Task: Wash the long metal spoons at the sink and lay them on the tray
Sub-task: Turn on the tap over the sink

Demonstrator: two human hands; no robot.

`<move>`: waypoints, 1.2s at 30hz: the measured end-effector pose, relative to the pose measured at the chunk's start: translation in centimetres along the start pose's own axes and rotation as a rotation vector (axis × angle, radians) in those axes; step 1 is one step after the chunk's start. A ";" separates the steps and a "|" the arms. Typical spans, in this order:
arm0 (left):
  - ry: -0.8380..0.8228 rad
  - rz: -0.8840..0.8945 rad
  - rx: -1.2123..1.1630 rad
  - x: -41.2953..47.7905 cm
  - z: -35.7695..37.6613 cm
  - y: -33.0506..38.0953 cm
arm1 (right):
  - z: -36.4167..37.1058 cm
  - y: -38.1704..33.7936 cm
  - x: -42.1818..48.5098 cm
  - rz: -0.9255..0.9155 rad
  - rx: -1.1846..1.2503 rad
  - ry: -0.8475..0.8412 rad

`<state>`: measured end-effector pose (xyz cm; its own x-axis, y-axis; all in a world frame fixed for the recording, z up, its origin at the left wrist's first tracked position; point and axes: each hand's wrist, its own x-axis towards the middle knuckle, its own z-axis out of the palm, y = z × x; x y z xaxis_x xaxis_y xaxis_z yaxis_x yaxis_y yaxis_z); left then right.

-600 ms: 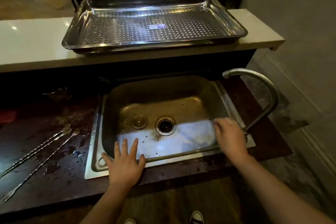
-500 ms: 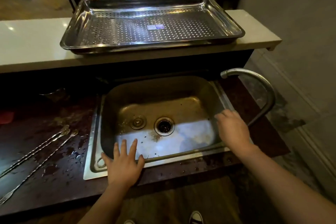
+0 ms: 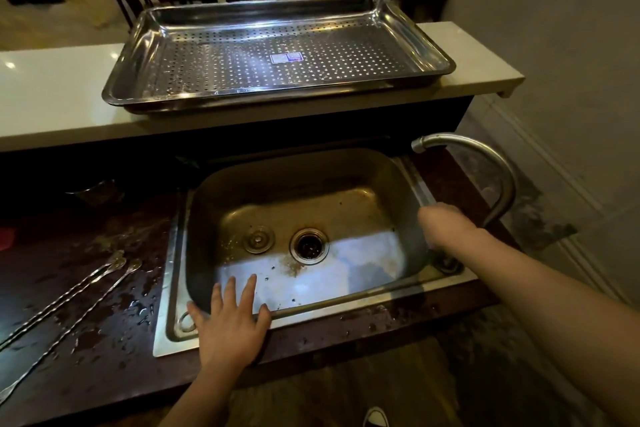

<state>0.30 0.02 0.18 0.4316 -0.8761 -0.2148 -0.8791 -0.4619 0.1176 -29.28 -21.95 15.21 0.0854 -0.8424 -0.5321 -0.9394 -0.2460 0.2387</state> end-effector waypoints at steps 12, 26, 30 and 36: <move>0.022 -0.022 0.007 0.2 0.2 0.2 | -1.0 1.5 1.1 0.082 0.290 -0.221; -0.009 -0.083 0.002 0.3 -0.6 1.1 | -0.2 2.3 5.8 0.160 0.523 -0.324; -0.018 -0.088 -0.002 0.4 -0.5 1.0 | 0.0 2.3 6.1 0.153 0.547 -0.299; -0.022 -0.109 -0.016 0.5 -0.3 0.9 | 0.4 2.7 6.4 0.143 0.589 -0.222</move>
<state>-0.24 -0.89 0.47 0.5196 -0.8174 -0.2485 -0.8238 -0.5565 0.1079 -31.39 -27.87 12.12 -0.0656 -0.7123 -0.6988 -0.9666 0.2192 -0.1327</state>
